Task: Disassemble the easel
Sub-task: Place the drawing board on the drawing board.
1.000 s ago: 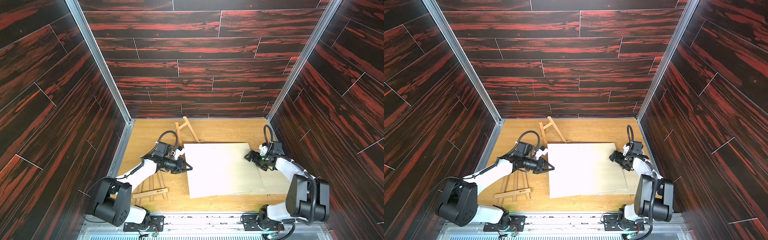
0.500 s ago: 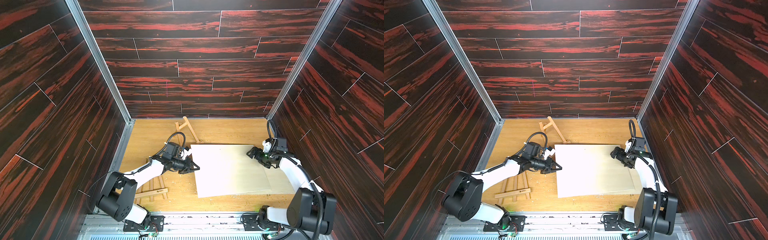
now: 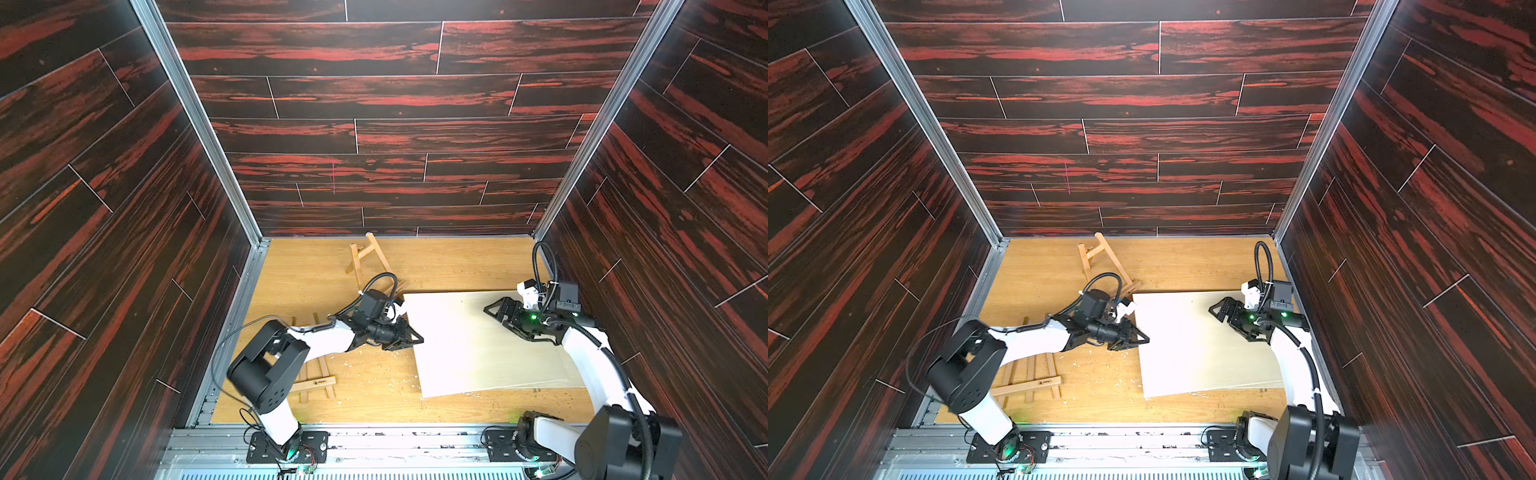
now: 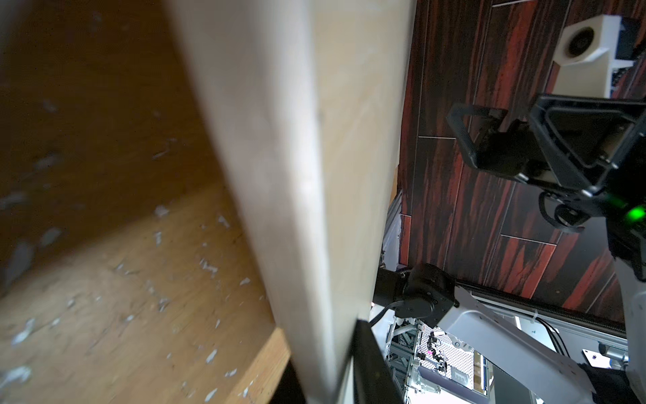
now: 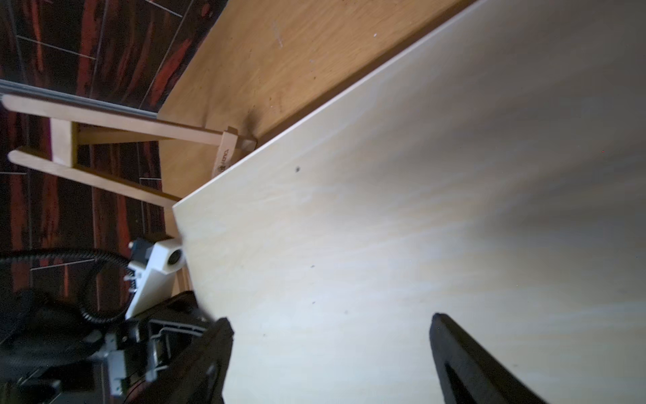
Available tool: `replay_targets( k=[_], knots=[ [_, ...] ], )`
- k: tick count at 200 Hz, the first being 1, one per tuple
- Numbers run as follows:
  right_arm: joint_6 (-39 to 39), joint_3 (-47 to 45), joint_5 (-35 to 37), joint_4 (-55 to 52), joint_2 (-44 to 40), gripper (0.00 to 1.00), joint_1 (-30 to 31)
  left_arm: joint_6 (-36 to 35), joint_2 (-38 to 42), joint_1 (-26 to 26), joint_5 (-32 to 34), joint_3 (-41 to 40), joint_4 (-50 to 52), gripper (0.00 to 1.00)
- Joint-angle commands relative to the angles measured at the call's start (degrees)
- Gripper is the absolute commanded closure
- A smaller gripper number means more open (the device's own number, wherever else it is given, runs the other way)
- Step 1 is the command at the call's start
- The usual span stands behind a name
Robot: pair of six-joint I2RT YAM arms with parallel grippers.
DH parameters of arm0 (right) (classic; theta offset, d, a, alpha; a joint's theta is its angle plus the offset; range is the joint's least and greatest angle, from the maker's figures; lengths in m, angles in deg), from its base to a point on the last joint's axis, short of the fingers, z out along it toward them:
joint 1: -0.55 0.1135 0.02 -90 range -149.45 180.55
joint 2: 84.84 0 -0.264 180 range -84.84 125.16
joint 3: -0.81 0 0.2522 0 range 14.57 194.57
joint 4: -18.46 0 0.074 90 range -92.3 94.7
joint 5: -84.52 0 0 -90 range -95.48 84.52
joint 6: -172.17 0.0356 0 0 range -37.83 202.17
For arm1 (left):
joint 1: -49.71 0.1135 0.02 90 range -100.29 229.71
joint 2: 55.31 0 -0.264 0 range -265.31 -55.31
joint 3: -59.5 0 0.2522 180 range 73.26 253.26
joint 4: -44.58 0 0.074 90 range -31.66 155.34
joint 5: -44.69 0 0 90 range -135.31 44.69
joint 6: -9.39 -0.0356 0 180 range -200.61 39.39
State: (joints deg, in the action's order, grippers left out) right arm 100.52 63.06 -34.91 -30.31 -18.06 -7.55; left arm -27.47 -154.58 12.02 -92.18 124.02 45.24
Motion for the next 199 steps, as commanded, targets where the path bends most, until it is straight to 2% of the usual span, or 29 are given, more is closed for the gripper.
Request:
replay_targets(
  k=[1,66,166,199],
  knots=[
    [-1.43,-1.25,-2.61,-2.57,-2.02,0.09,0.22,-2.63,-3.35,-0.95,10.36,2.8,1.07,1.0],
    [-1.82,-2.0,-3.54,-3.4,-3.63,0.09,0.2,-1.76,-10.61,-2.99,9.79,8.76,0.33,1.0],
    [-1.22,-3.06,-4.21,-2.79,-4.37,0.09,0.14,-1.42,-13.39,-3.61,12.28,10.39,2.56,1.0],
    [-1.18,-3.15,-4.51,-2.7,-4.37,0.09,0.18,-1.47,-14.95,-3.61,13.18,13.03,3.92,0.87]
  ],
)
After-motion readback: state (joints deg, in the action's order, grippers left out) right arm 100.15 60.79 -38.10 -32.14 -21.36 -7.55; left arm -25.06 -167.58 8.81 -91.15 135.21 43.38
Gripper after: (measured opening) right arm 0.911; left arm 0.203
